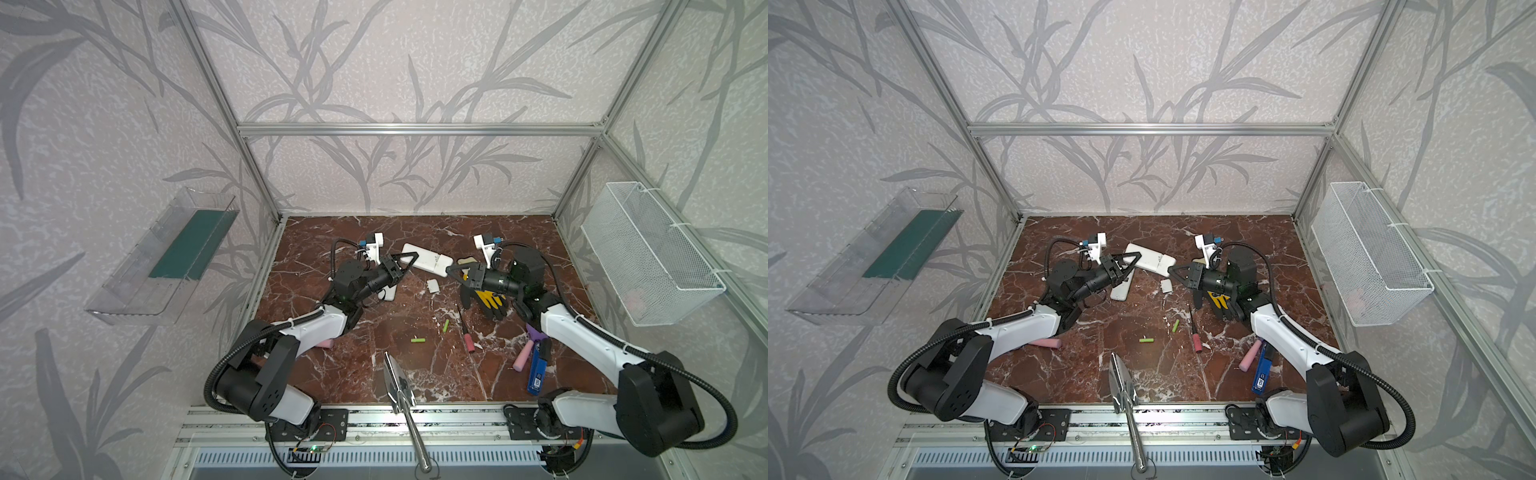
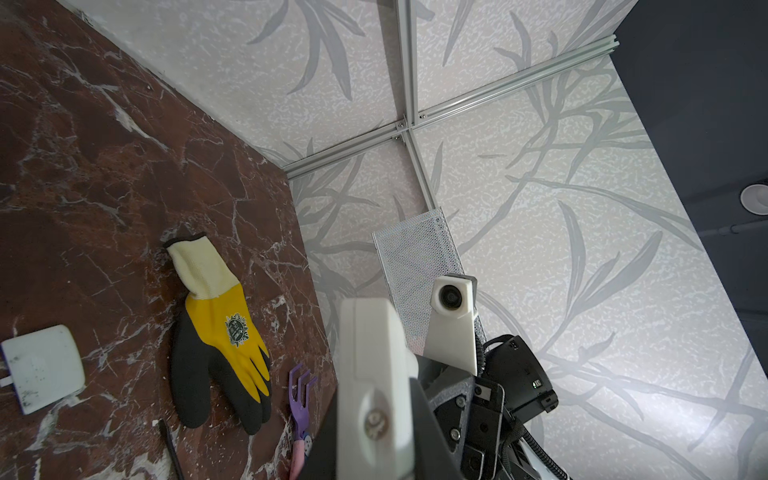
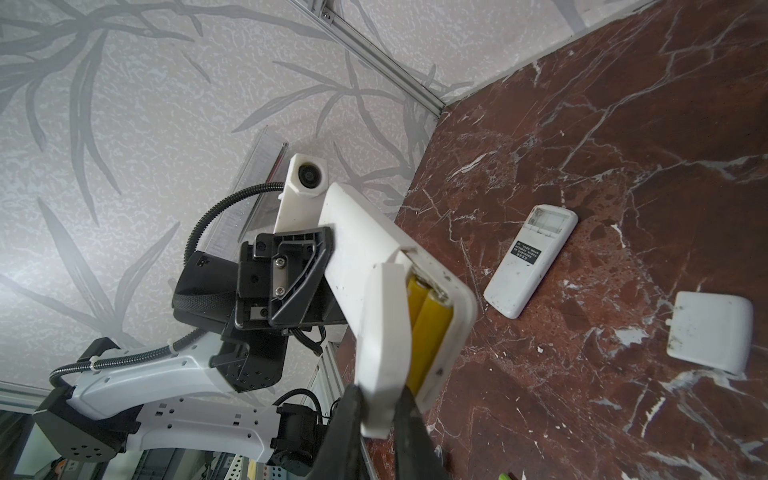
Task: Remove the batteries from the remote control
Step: 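Slide the battery cover off the remote with the right gripper, exposing yellow batteries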
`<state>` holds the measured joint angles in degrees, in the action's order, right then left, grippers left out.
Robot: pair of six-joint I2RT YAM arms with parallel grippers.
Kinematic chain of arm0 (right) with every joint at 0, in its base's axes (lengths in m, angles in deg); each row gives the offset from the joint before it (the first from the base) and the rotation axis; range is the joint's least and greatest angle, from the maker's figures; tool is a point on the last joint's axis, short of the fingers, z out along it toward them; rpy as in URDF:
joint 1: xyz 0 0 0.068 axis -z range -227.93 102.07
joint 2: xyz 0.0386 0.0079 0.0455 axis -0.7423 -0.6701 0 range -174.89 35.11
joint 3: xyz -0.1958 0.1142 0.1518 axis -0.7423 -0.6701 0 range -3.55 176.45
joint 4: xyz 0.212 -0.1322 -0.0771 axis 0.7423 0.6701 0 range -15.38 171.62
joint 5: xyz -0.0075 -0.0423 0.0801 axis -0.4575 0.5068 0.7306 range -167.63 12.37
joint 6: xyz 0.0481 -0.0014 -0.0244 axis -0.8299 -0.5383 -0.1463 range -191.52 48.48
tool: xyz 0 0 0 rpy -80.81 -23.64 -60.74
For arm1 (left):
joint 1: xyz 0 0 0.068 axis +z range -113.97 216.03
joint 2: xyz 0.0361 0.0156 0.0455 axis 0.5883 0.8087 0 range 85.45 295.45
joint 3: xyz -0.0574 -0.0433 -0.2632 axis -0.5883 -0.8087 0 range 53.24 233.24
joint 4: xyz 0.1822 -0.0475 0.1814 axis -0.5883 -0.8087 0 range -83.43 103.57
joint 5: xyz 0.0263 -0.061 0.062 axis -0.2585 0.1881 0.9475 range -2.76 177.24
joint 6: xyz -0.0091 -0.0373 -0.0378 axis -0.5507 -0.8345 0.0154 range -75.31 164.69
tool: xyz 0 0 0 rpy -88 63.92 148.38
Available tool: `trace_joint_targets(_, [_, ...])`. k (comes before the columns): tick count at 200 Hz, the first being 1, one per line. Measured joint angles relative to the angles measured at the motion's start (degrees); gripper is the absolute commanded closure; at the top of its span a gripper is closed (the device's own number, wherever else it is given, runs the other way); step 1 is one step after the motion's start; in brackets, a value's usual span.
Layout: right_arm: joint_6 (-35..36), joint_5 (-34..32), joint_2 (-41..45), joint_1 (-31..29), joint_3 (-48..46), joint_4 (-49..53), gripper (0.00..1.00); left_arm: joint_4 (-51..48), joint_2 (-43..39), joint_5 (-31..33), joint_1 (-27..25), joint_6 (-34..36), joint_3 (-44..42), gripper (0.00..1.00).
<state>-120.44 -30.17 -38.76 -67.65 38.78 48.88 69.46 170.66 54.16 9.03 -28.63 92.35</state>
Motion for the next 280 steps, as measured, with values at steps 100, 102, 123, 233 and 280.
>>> trace_joint_targets(100, [-0.6,2.7,-1.3,-0.7,0.0,-4.5,1.00,-2.1,0.1,-0.8,-0.4,0.3,0.0,1.00])
trace_joint_targets(102, [-0.7,2.8,-1.4,-0.7,0.0,-4.6,1.00,-2.1,0.2,-0.8,-0.4,0.3,0.0,1.00])
trace_joint_targets(123, [-0.8,3.1,-1.9,-0.7,0.0,-5.4,1.00,-2.3,0.2,-0.8,-0.4,0.3,0.0,1.00])
trace_joint_targets(233, [-4.0,4.3,-3.4,-0.7,0.0,-9.9,1.00,-5.9,-0.1,-1.7,-0.8,3.7,0.0,1.00])
trace_joint_targets(280, [-2.1,3.8,-2.3,-0.7,0.1,-6.0,1.00,-13.6,-1.7,-1.4,-0.9,8.8,0.0,1.00])
